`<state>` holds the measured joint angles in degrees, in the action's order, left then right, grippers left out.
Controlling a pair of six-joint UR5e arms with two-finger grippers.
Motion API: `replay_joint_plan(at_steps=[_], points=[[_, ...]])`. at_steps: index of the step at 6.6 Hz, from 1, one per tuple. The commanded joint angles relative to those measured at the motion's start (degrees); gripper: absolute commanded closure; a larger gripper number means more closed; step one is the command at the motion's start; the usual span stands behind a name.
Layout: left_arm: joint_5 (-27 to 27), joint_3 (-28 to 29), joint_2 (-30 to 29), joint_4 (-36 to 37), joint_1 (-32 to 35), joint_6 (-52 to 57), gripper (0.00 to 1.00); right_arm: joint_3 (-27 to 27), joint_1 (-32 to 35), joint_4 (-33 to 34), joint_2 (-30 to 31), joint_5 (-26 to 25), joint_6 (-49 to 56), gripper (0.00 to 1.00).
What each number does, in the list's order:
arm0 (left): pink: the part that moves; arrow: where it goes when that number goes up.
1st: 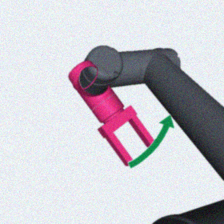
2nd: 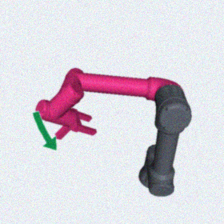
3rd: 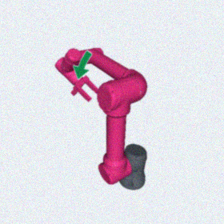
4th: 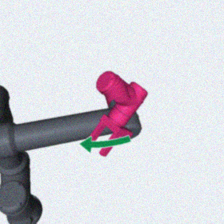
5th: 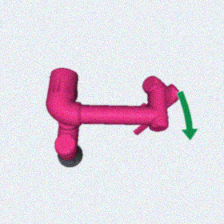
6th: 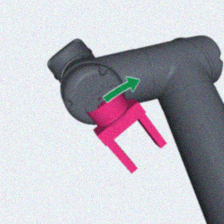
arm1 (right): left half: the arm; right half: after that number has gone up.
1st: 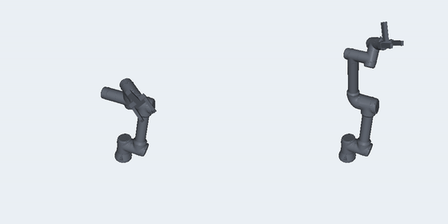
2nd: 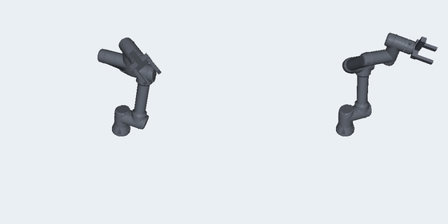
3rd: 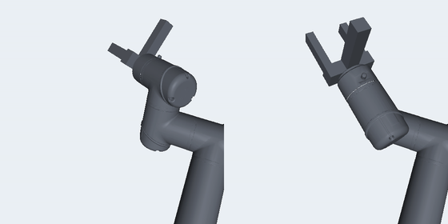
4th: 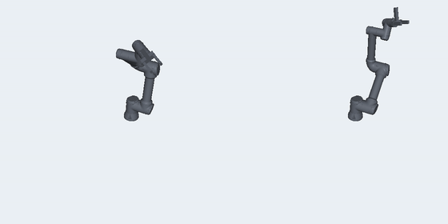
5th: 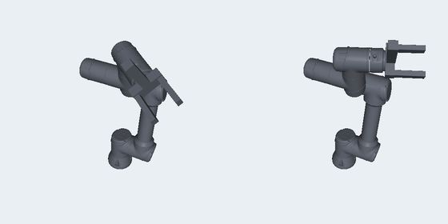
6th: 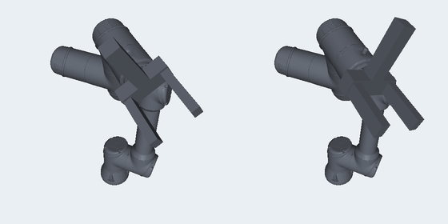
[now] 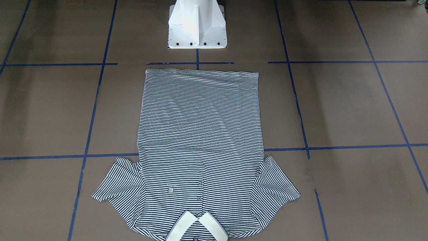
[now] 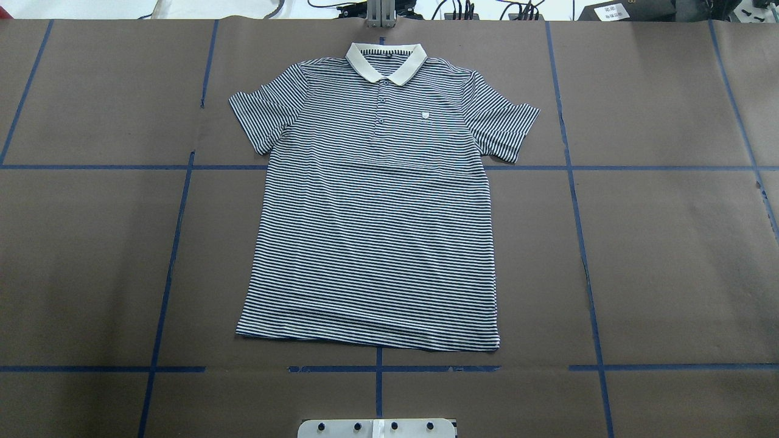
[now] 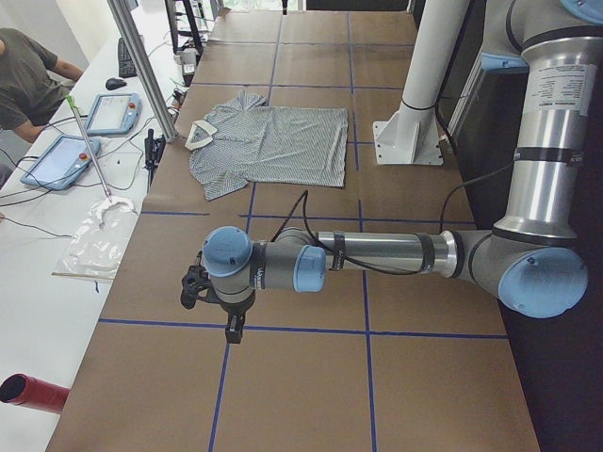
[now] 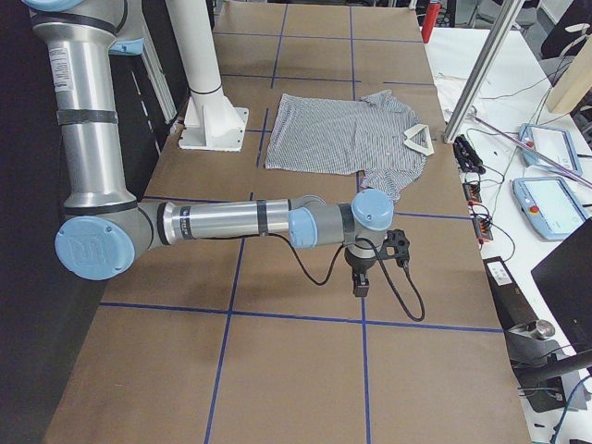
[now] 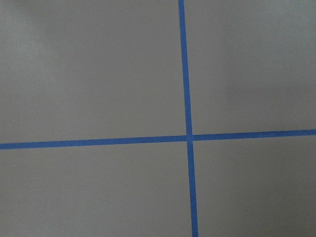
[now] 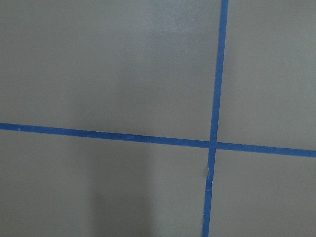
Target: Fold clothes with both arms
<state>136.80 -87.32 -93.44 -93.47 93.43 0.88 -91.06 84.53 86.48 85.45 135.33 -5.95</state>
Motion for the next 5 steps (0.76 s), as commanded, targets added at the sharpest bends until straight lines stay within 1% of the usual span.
replay_joint_plan(at_steps=[1,2,3,4,5], points=[[-0.22,-2.65,-0.08,-0.57,-0.52,0.00,0.00,0.00,-1.11,0.09,0.07,0.11,-0.03,0.00],[-0.13,-2.68,0.36,-1.62,-1.13,0.00,0.00,0.09,-2.07,0.17,0.25,-0.06,-0.12,0.00],[0.04,-4.25,0.45,-1.46,-2.71,0.00,0.00,0.00,-2.26,-0.69,1.03,-0.15,0.84,0.00],[0.39,-5.83,1.06,-2.50,-3.16,0.09,0.00,1.05,-5.04,-4.01,0.69,-0.50,0.41,0.00],[0.57,-6.28,1.06,-3.29,-4.90,0.09,0.00,4.71,-5.77,-11.44,-0.62,-0.33,0.06,0.00]])
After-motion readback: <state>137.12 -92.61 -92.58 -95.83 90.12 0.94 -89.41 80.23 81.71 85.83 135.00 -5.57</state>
